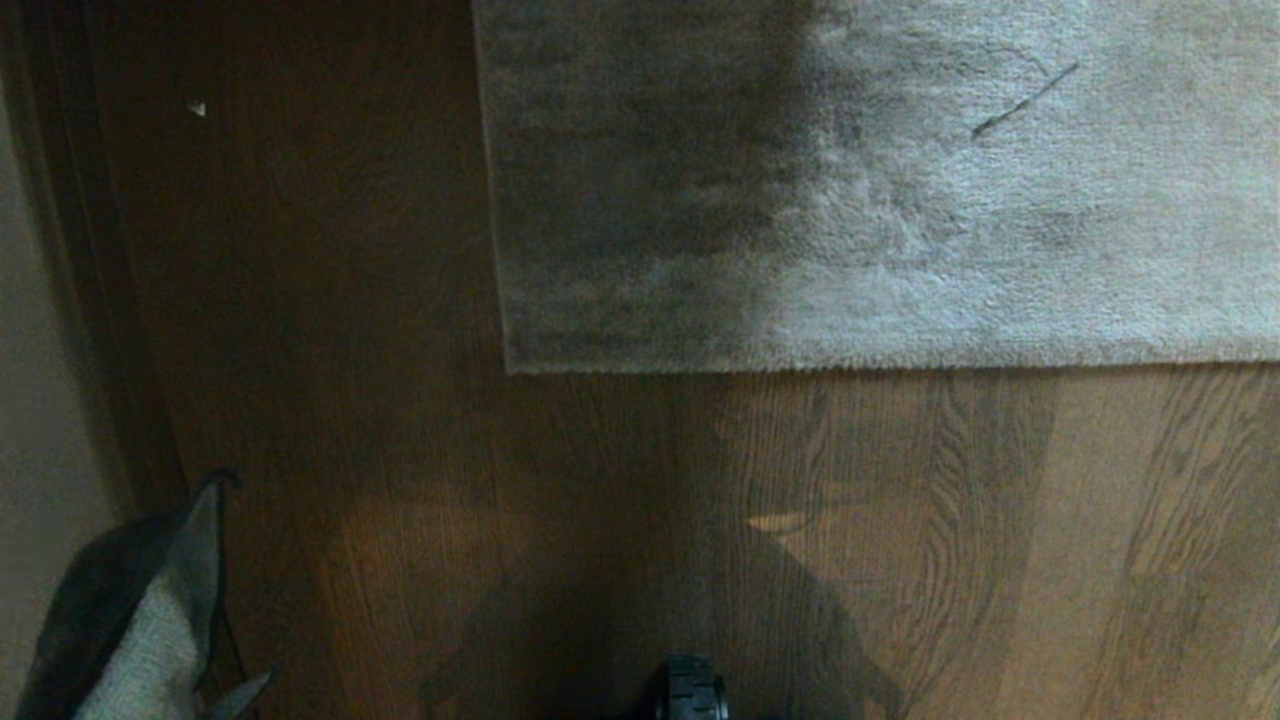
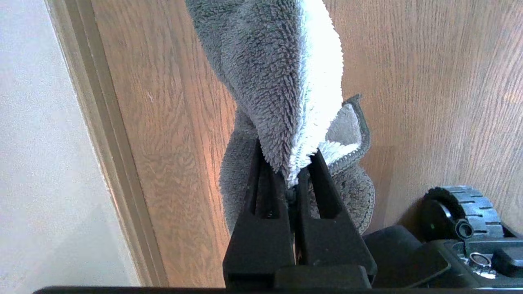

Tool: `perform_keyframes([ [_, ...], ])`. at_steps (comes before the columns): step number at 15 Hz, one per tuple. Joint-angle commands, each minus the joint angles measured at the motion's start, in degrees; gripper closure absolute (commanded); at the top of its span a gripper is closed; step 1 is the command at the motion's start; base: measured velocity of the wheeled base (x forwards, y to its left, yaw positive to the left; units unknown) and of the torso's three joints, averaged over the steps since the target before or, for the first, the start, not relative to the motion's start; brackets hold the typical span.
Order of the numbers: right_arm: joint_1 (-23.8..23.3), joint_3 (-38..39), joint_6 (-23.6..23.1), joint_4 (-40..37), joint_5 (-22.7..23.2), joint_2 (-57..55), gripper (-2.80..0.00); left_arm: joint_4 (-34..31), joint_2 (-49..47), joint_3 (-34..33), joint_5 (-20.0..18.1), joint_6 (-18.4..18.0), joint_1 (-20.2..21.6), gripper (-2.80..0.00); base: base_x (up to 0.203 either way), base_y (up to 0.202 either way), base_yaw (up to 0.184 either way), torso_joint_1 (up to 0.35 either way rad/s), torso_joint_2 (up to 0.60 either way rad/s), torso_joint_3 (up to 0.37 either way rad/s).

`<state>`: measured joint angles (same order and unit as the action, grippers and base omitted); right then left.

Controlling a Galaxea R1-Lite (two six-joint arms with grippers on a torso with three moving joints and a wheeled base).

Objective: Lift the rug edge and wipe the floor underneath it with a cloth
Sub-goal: Pick up the rag

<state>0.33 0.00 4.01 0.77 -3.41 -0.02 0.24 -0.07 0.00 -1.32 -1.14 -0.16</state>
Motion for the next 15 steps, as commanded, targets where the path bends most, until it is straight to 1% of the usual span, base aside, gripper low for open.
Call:
perform_keyframes([
  [1, 0.0, 0.0, 0.0, 0.0, 0.0, 0.0, 0.00, 0.0, 0.1, 0.0, 0.0, 0.2, 0.0, 0.00, 0.000, 0.000, 0.000, 0.000, 0.00, 0.000],
  [15, 0.0, 0.0, 0.0, 0.0, 0.0, -0.1, 0.00, 0.0, 0.1, 0.0, 0.0, 0.3, 0.0, 0.00, 0.000, 0.000, 0.000, 0.000, 0.00, 0.000],
])
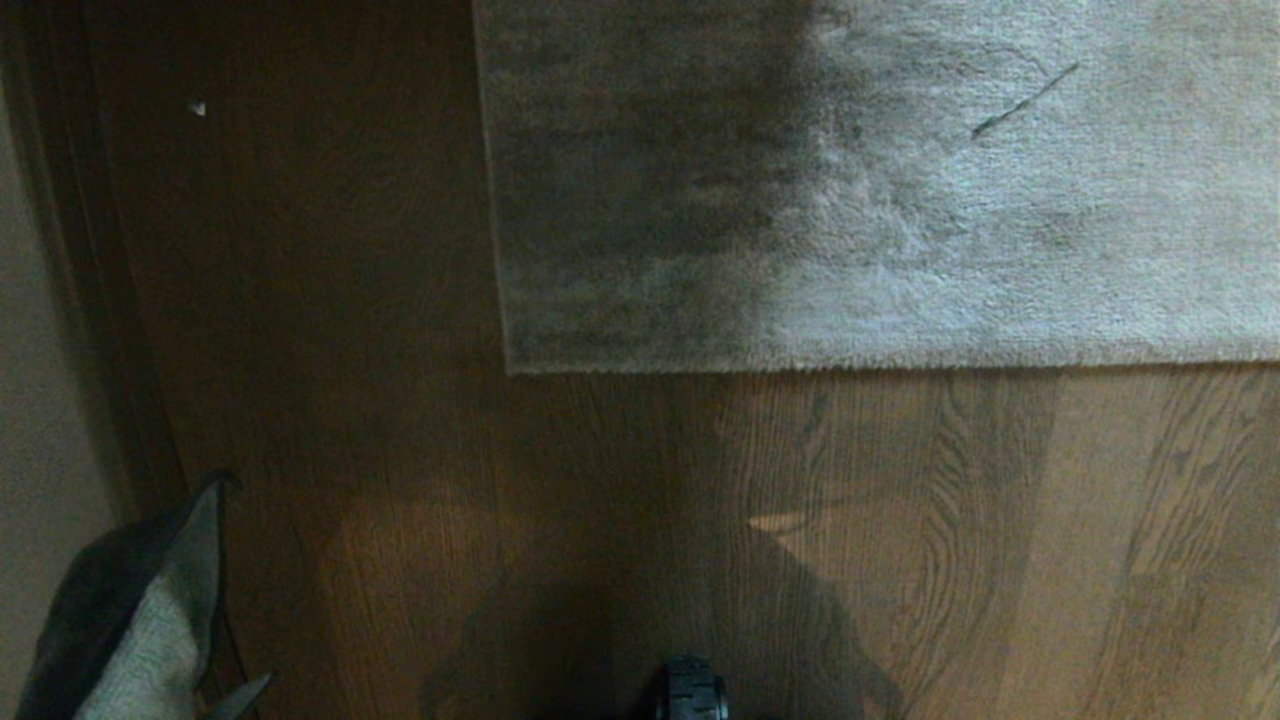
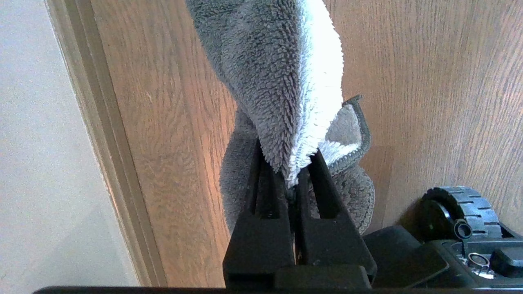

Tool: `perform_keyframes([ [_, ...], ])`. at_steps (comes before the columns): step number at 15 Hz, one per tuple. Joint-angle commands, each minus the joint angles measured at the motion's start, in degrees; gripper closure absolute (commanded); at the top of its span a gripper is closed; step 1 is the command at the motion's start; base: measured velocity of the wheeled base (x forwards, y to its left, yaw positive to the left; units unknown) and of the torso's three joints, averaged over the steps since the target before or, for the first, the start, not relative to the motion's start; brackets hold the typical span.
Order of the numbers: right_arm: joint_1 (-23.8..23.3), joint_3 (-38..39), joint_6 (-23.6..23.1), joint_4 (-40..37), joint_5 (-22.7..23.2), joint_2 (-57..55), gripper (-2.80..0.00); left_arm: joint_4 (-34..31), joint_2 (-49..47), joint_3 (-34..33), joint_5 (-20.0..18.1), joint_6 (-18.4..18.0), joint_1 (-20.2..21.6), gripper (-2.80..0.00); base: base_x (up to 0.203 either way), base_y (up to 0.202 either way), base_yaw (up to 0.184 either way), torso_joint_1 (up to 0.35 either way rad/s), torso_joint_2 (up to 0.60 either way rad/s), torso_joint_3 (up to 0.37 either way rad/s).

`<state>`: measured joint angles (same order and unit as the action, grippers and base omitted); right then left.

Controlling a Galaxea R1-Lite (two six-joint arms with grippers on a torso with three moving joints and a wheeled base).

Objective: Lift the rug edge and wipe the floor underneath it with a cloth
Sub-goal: Pick up the rag

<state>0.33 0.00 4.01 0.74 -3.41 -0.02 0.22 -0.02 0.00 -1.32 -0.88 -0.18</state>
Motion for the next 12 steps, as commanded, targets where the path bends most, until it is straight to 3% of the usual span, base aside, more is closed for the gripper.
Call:
perform_keyframes([
  [1, 0.0, 0.0, 0.0, 0.0, 0.0, 0.0, 0.00, 0.0, 0.0, 0.0, 0.0, 0.0, 0.0, 0.00, 0.000, 0.000, 0.000, 0.000, 0.00, 0.000],
  [12, 0.0, 0.0, 0.0, 0.0, 0.0, 0.0, 0.00, 0.0, 0.0, 0.0, 0.0, 0.0, 0.0, 0.00, 0.000, 0.000, 0.000, 0.000, 0.00, 0.000],
])
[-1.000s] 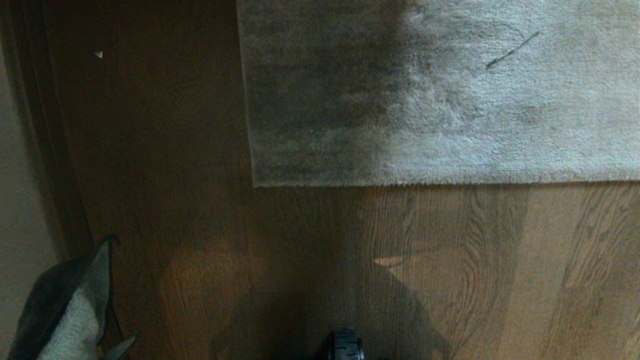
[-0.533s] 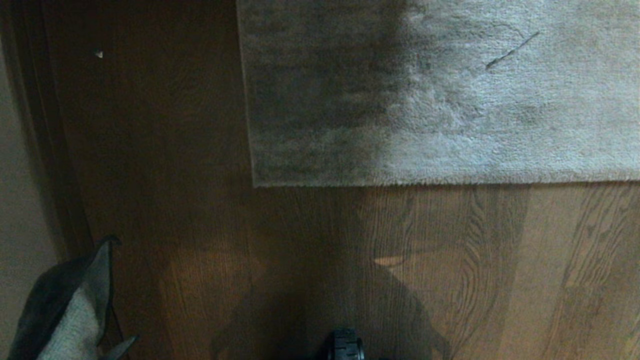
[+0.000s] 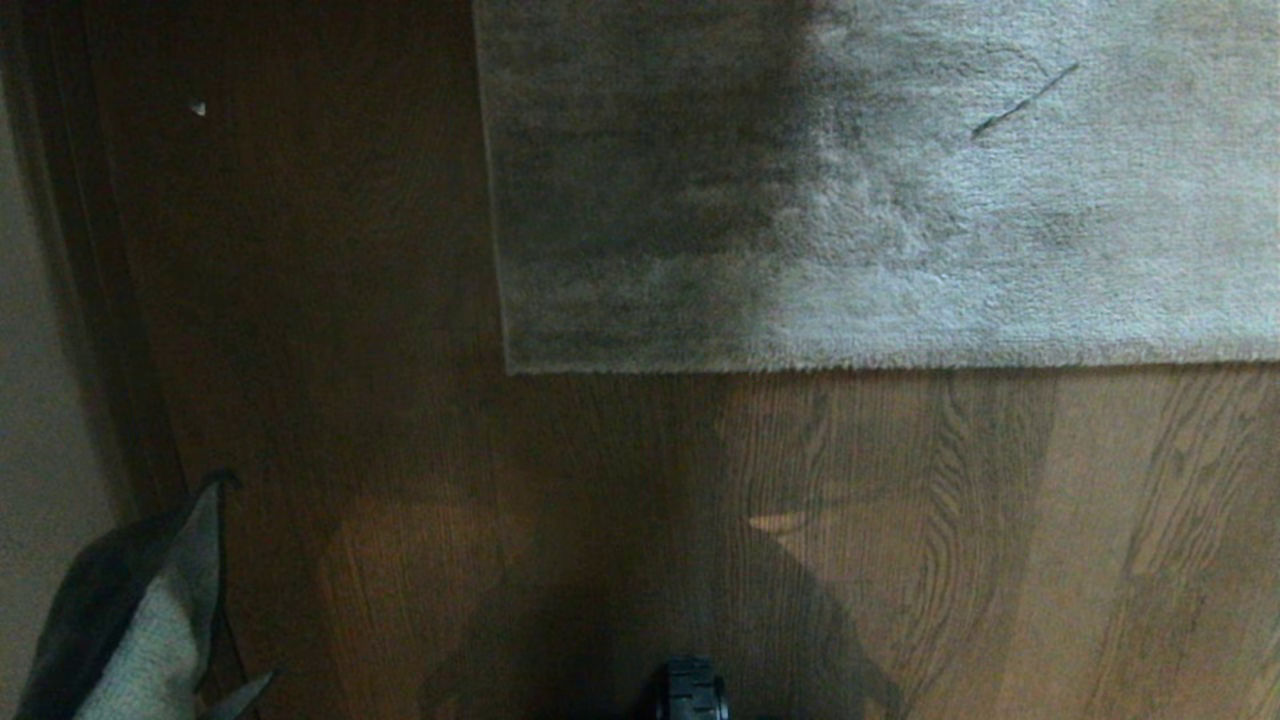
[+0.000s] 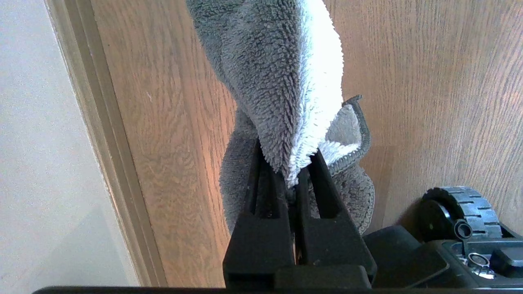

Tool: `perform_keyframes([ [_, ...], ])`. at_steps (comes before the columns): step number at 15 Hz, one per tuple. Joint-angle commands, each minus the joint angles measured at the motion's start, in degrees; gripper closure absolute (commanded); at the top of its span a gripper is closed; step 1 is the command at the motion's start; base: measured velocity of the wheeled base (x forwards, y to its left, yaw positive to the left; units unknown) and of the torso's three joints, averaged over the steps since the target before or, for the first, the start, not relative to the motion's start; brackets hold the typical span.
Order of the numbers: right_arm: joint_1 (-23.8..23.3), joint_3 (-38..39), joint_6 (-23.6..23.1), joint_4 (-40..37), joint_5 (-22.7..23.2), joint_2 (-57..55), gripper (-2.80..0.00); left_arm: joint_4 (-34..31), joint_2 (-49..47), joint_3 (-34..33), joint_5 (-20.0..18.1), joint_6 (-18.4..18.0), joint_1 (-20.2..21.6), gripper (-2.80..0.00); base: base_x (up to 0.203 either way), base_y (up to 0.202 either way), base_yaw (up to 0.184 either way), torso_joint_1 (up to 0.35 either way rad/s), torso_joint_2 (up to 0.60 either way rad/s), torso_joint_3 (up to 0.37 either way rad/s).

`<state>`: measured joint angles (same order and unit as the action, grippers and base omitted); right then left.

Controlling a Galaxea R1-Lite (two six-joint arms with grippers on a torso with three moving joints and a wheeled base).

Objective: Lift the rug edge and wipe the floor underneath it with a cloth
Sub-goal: Pick up the rag

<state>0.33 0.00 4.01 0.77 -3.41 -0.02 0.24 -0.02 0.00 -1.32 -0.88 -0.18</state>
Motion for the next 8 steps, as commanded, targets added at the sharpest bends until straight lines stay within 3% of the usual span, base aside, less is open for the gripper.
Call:
perform_keyframes([
  [1, 0.0, 0.0, 0.0, 0.0, 0.0, 0.0, 0.00, 0.0, 0.0, 0.0, 0.0, 0.0, 0.0, 0.00, 0.000, 0.000, 0.000, 0.000, 0.00, 0.000],
  [8, 0.0, 0.0, 0.0, 0.0, 0.0, 0.0, 0.00, 0.0, 0.0, 0.0, 0.0, 0.0, 0.0, 0.00, 0.000, 0.000, 0.000, 0.000, 0.00, 0.000],
])
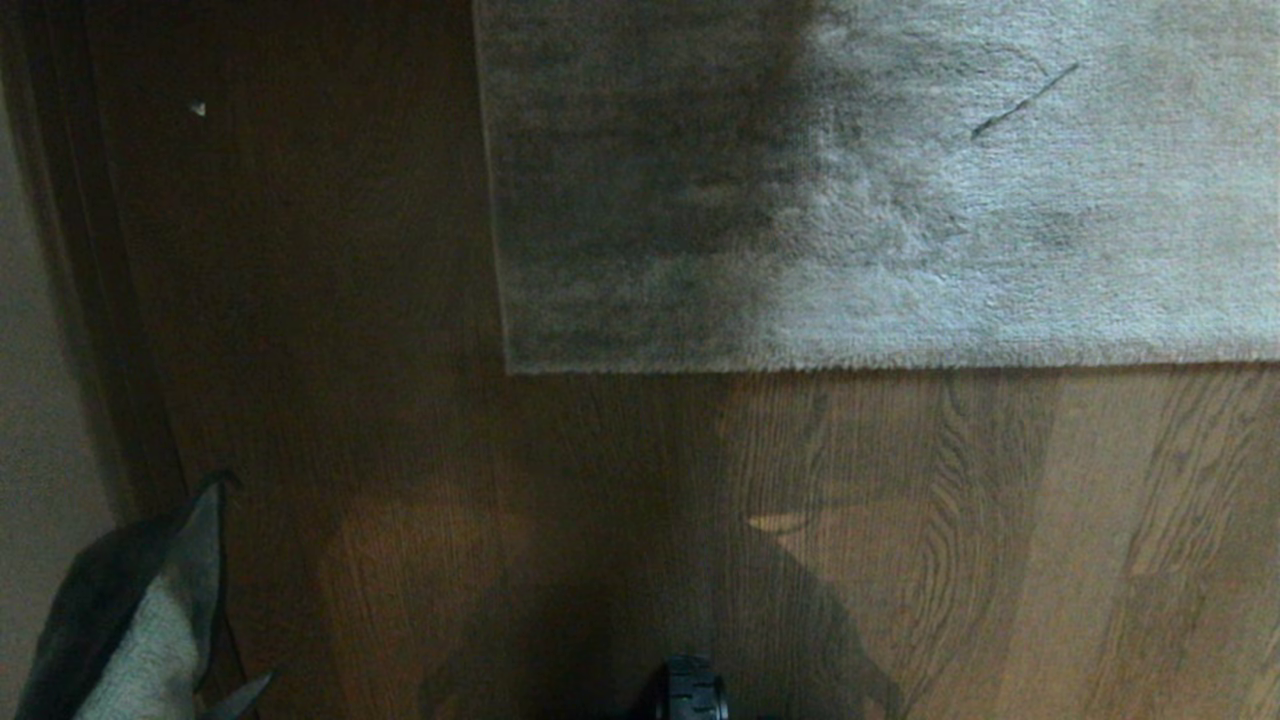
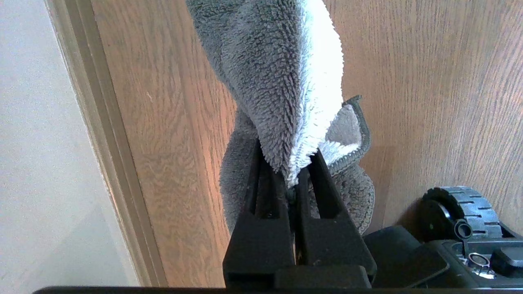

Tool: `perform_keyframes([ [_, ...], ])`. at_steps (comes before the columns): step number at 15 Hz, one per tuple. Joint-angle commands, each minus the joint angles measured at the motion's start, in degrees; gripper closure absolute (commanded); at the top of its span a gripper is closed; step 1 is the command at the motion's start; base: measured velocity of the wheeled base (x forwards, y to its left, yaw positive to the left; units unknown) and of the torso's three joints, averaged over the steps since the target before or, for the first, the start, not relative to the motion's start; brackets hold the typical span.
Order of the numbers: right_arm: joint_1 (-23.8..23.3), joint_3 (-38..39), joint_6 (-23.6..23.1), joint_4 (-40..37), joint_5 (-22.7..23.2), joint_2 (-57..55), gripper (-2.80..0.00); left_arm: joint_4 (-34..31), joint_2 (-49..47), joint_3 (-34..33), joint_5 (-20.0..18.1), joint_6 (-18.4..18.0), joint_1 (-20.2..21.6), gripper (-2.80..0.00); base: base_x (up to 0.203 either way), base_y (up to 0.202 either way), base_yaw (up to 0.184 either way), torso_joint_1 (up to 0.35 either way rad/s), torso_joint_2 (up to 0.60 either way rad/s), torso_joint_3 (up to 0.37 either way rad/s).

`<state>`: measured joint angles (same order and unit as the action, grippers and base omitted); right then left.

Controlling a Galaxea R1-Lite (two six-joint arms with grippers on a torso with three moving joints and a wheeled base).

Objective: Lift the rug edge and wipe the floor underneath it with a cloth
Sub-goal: Lift up the carpet

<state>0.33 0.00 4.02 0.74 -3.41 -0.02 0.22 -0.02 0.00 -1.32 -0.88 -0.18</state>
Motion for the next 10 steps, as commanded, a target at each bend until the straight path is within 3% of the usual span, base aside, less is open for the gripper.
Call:
perform_keyframes([
  [1, 0.0, 0.0, 0.0, 0.0, 0.0, 0.0, 0.00, 0.0, 0.0, 0.0, 0.0, 0.0, 0.0, 0.00, 0.000, 0.000, 0.000, 0.000, 0.00, 0.000],
  [10, 0.0, 0.0, 0.0, 0.0, 0.0, 0.0, 0.00, 0.0, 0.0, 0.0, 0.0, 0.0, 0.0, 0.00, 0.000, 0.000, 0.000, 0.000, 0.00, 0.000],
])
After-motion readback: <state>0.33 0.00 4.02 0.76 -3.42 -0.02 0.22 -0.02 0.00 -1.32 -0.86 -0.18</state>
